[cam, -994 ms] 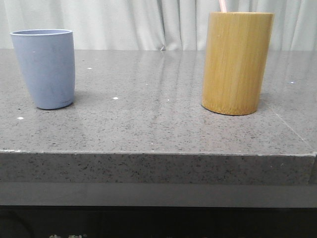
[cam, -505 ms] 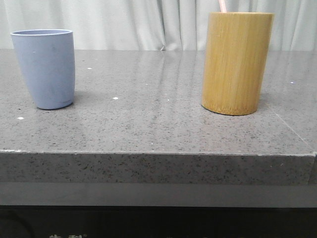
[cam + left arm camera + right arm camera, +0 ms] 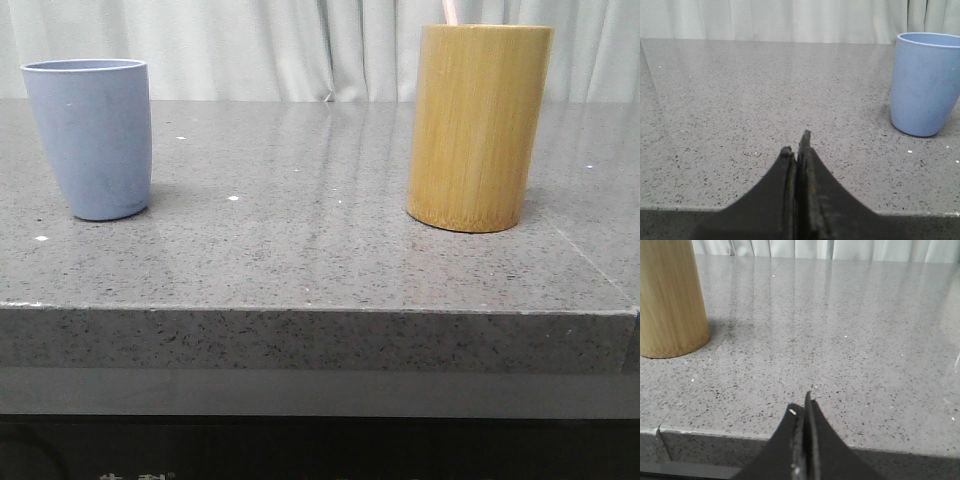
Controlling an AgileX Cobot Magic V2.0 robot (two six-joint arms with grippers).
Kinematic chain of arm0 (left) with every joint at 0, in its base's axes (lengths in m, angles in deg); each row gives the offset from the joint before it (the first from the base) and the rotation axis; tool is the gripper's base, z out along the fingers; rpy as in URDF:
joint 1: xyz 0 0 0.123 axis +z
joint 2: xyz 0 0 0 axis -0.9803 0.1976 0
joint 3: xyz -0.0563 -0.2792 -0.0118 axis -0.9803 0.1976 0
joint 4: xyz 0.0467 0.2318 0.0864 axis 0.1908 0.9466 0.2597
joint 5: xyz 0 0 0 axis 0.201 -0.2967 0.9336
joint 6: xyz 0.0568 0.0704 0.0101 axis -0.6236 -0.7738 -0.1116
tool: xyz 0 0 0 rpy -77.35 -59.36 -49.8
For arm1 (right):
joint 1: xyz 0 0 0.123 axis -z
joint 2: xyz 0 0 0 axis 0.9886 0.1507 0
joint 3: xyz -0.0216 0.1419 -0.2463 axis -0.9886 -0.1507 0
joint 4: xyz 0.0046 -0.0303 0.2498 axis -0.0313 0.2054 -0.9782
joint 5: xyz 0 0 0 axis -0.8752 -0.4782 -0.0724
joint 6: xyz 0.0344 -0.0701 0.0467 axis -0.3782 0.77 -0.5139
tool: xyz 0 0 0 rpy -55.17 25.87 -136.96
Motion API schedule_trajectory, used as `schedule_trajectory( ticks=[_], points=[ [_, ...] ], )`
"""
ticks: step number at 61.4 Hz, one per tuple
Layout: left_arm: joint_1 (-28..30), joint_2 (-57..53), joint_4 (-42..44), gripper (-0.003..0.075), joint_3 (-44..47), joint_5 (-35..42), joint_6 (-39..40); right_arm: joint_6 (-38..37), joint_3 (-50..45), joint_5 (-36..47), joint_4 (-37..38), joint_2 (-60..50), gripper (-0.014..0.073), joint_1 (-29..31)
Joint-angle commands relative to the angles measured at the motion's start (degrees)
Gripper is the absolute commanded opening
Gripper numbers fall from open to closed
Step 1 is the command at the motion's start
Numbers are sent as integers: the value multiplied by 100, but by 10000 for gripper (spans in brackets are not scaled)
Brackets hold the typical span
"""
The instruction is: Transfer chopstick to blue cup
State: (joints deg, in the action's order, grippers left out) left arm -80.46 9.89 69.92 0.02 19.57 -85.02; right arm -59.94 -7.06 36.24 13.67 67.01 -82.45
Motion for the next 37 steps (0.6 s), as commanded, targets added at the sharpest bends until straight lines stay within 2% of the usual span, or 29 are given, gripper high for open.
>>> schedule_trajectory(
  ticks=[1, 12, 22, 25, 31, 37],
  points=[
    [10, -138, -14, -19, 45, 534, 56, 45, 34, 495, -14, -93, -124, 23],
    [10, -138, -36, -19, 45, 957, 56, 45, 34, 527, -14, -93, -124, 23],
    [10, -138, -197, -19, -88, 2466, 56, 45, 139, 1149, -34, -93, -124, 23],
    [10, -138, -197, -19, -238, 2662, 56, 45, 275, 1340, -34, -93, -124, 23],
    [10, -114, -197, -19, -758, 2248, 56, 40, 659, 1295, -115, -86, -124, 23],
    [10, 56, -159, -19, -1467, 916, 56, 40, 1255, 833, -230, 4, -124, 23]
  ],
)
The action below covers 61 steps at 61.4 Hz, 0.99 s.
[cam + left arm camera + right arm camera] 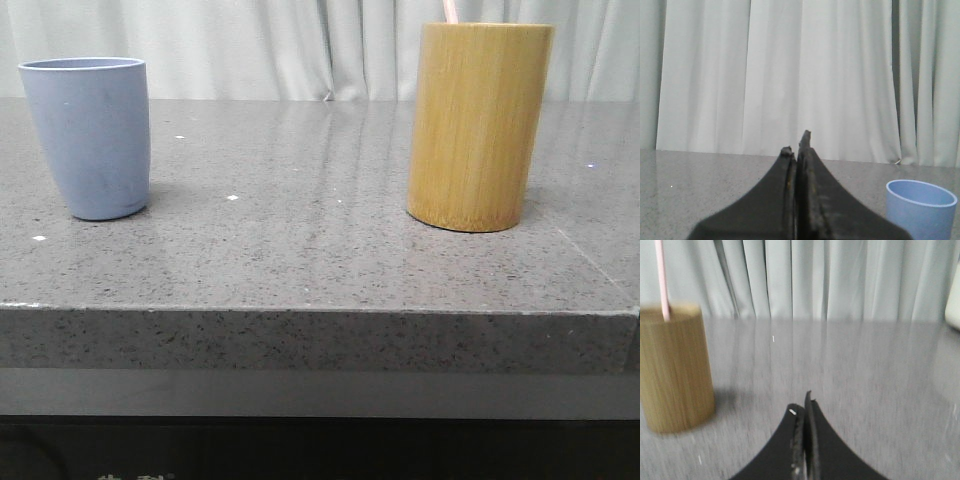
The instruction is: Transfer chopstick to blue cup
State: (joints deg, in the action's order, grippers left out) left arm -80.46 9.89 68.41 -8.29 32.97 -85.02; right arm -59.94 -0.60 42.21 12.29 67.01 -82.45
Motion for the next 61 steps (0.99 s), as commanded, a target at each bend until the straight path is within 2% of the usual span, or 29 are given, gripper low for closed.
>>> schedule_trajectory(
  ticks=[1, 7, 11, 25, 38, 42, 47, 53, 56, 58, 61],
  points=[
    [10, 103, -8, -19, -736, -600, 56, 40, 747, 99, -92, 38, -124, 23],
    [10, 644, 1, -19, -1414, -1562, 56, 40, 1447, -547, -92, 508, -124, 23],
    [10, 1080, 1, -19, -1736, -1765, 56, 40, 1885, -853, -92, 967, -124, 23],
    [10, 2363, 1, -19, -2113, -1606, 56, 40, 2593, -985, -251, 2058, -124, 23],
    [10, 2588, -11, -4, -2113, -1257, 56, 40, 2624, -942, -365, 2198, -120, 23],
    [10, 2588, -11, 66, -2113, -1202, 56, 40, 2624, -942, -365, 2198, -92, 23],
    [10, 2588, -11, 227, -2113, -1213, 56, 40, 2624, -942, -365, 2198, -1, 23],
    [10, 2588, -64, 502, -2113, -1236, 56, 40, 2624, -948, -365, 2198, 190, 23],
    [10, 2588, -90, 601, -2113, -1236, 56, 40, 2624, -965, -365, 2198, 295, 23],
    [10, 2588, -90, 646, -2113, -1236, 56, 40, 2624, -965, -365, 2198, 367, 23],
    [10, 2588, -90, 675, -2113, -1236, 56, 40, 2624, -965, -365, 2198, 458, 23]
  ],
)
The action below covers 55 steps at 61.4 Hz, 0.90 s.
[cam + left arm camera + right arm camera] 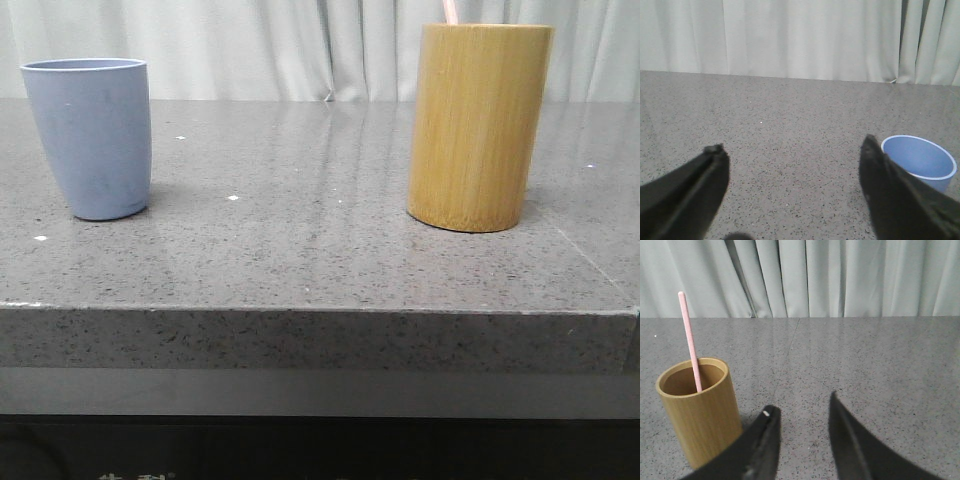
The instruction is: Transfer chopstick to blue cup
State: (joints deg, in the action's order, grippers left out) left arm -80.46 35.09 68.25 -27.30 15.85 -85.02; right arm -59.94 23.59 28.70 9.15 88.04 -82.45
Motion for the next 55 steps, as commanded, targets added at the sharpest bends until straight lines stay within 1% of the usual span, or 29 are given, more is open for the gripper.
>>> schedule_trajectory(
  ticks=[1, 2, 5, 8, 16, 24, 31, 38, 43, 48, 55],
  points=[
    [10, 68, -73, 676, -212, 467, 56, 40, 205, 386, -52, 96, 481, 23],
    [10, 68, -73, 674, -212, 467, 56, 40, 205, 386, -52, 96, 510, 23],
    [10, 68, -73, 673, -212, 467, 56, 40, 205, 385, -52, 96, 562, 23],
    [10, 68, -73, 673, -212, 467, 56, 40, 205, 373, -52, 96, 589, 23],
    [10, 77, -87, 673, -202, 467, 56, 40, 200, 338, -52, 96, 589, 23],
    [10, 112, -183, 673, -214, 674, 29, 40, 200, 338, -52, 96, 589, 23],
    [10, 437, -100, 673, -514, 522, 8, 40, 200, 343, -52, 96, 589, 23],
    [-15, 1118, -100, 673, -1285, -264, -13, 40, 200, 343, -52, 96, 589, 23],
    [-176, 1573, -100, 673, -1959, -874, -75, 40, 200, 343, -52, 96, 589, 23],
    [-553, 2075, -100, 673, -2701, -1512, -477, 40, 200, 343, -52, 96, 589, 23],
    [-1126, 2712, -100, 673, -3537, -2235, -508, 40, 200, 343, -52, 96, 589, 23]
  ],
)
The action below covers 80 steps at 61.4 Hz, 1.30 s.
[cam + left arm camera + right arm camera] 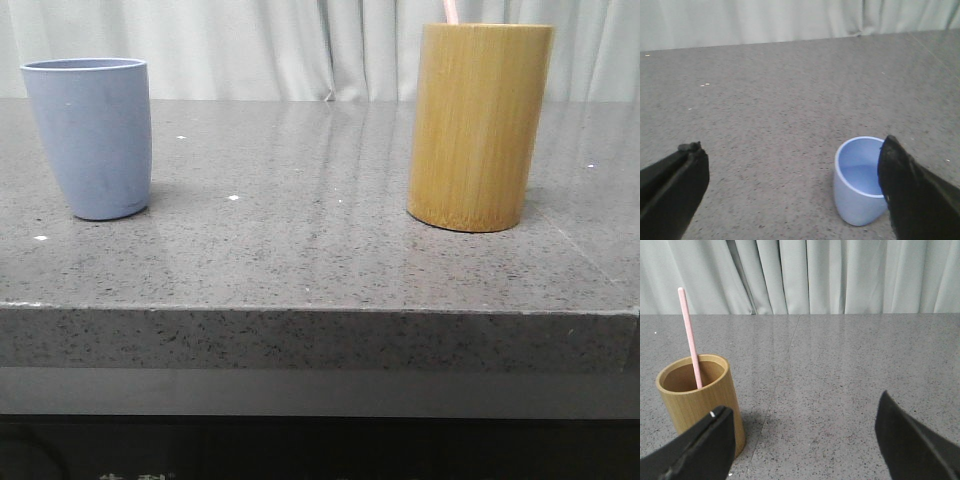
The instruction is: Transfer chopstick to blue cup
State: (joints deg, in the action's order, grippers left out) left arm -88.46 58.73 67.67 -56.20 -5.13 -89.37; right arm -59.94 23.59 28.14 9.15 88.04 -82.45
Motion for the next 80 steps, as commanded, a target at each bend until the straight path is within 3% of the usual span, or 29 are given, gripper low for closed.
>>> schedule_trajectory(
  ticks=[1, 14, 24, 40, 59, 68, 80],
  points=[
    [-395, 430, -42, 673, -748, -232, -73, 40, 200, 400, -52, 96, 589, 23],
    [-1313, 1891, -42, 673, -2232, -1795, 16, 40, 200, 394, -52, 96, 589, 23],
    [-1579, 2915, -42, 673, -2977, -2584, 39, 40, 200, 389, -52, 96, 589, 23],
    [-1579, 4021, 146, 673, -3284, -2879, 39, 40, 200, 394, -52, 96, 589, 23],
    [-1588, 4470, 146, 670, -3284, -2879, 39, 40, 200, 394, -52, 96, 589, 23],
    [-1588, 4470, 146, 545, -3284, -2879, 39, 40, 200, 394, -52, 96, 589, 23],
    [-1588, 4470, 146, 234, -3284, -2879, 39, 40, 200, 394, -52, 96, 589, 23]
  ],
)
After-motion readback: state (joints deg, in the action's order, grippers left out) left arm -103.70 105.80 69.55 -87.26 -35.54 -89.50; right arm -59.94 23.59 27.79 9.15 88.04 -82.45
